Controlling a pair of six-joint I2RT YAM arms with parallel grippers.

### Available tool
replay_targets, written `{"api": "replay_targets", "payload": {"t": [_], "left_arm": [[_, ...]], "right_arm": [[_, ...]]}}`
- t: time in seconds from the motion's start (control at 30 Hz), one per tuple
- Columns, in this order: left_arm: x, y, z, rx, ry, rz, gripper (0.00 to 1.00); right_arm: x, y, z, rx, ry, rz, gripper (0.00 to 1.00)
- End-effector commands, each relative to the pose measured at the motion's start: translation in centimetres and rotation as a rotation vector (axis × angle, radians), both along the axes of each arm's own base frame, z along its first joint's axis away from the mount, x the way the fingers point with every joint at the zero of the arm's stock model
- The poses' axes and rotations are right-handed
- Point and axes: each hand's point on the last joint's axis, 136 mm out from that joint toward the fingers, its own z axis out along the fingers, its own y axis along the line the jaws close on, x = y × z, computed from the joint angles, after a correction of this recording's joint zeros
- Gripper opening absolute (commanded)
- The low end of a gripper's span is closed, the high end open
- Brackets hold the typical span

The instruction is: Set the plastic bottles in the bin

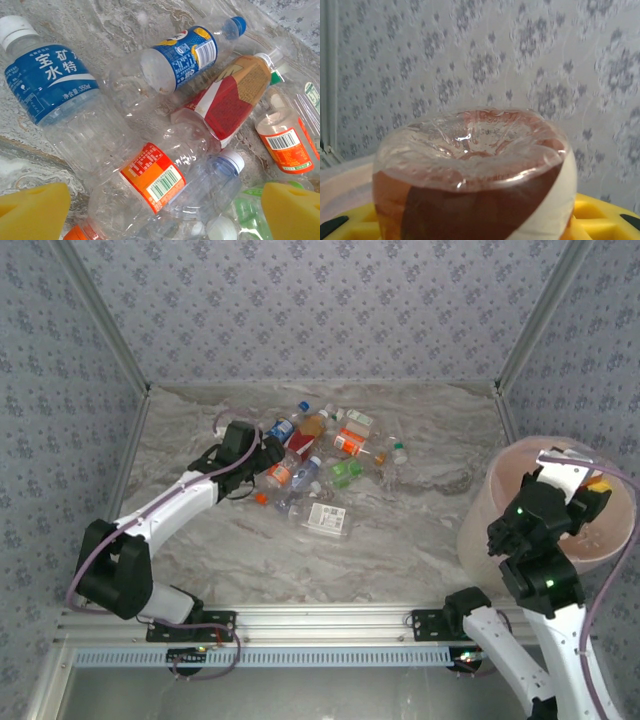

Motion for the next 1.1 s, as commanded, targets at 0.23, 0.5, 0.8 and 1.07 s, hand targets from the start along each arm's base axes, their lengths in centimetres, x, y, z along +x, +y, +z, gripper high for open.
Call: {"api": "replay_targets", "payload": {"t": [0.23,0.5,0.8,1.07], "left_arm": [[-0.3,-0.4,0.4,-0.014,0.01,-0.033,0.98],[-0.7,0.1,0.8,-0.001,-0.005,-0.026,0.98],[-0.8,1.0,0.9,0.021,-0.011,-0.002,0.98],[-0.9,1.9,0.8,0.029,-0.007,0.026,0.98]], "right_arm": [[-2.5,-2.8,-4.3,0.083,-0.092,-0.243,0.6],[-2.9,-3.5,-5.1,0.1,-0.105,-0.294,0.76],[-1.0,-2.0,-3.7,0.225,-0.14,-0.099,0.99],[6.5,5.5,-2.5,0.466,-0.201,0.451,1.0]]}}
